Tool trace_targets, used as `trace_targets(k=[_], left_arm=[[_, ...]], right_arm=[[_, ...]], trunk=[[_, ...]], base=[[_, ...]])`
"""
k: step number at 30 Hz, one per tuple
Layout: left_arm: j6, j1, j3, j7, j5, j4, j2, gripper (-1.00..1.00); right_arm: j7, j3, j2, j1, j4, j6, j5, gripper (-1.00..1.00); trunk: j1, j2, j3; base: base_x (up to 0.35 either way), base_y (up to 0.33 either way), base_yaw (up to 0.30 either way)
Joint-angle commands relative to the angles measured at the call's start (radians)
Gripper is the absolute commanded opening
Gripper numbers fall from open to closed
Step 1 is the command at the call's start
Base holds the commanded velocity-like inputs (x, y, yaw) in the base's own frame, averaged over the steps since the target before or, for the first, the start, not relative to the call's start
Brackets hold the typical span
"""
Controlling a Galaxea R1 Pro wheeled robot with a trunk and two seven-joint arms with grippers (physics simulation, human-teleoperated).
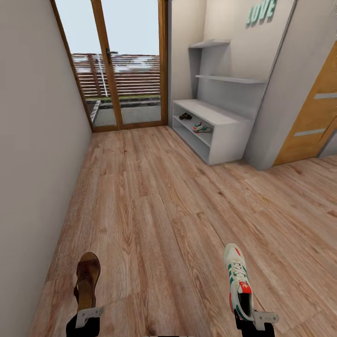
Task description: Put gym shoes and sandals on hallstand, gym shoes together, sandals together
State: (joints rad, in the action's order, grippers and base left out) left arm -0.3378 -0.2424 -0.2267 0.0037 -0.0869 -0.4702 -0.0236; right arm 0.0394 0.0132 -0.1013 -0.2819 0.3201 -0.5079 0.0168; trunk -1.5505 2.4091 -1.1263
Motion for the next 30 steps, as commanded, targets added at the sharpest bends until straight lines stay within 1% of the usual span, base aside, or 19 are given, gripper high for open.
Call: trace_targets(k=[1, 7, 16, 30], left_arm=[[-0.003, -0.001, -0.005, 0.001, -0.013, 0.001, 0.001, -1.00], [-0.003, 0.000, -0.005, 0.001, -0.012, 0.002, 0.001, -1.00], [-0.004, 0.000, -0.003, -0.001, -0.013, 0.001, 0.005, -1.00], [-0.004, 0.000, -0.003, -0.001, -0.013, 0.002, 0.007, -1.00]], right_arm=[[-0.001, 0.001, 0.001, 0.000, -0.001, -0.003, 0.002, -1.00], [-0.001, 0.001, 0.002, 0.000, -0.015, -0.003, 0.003, -1.00], [-0.001, 0.001, 0.002, 0.000, -0.021, -0.004, 0.003, -1.00], [-0.001, 0.001, 0.002, 0.000, -0.021, -0.004, 0.003, -1.00]], trunk=[[0.004, -0.007, 0.004], [0.027, -0.049, 0.032], [0.027, -0.049, 0.045], [0.027, -0.049, 0.067]], base=[[0.000, 0.000, 0.000], [0.000, 0.000, 0.000], [0.000, 0.000, 0.000], [0.319, 0.000, 0.000]])
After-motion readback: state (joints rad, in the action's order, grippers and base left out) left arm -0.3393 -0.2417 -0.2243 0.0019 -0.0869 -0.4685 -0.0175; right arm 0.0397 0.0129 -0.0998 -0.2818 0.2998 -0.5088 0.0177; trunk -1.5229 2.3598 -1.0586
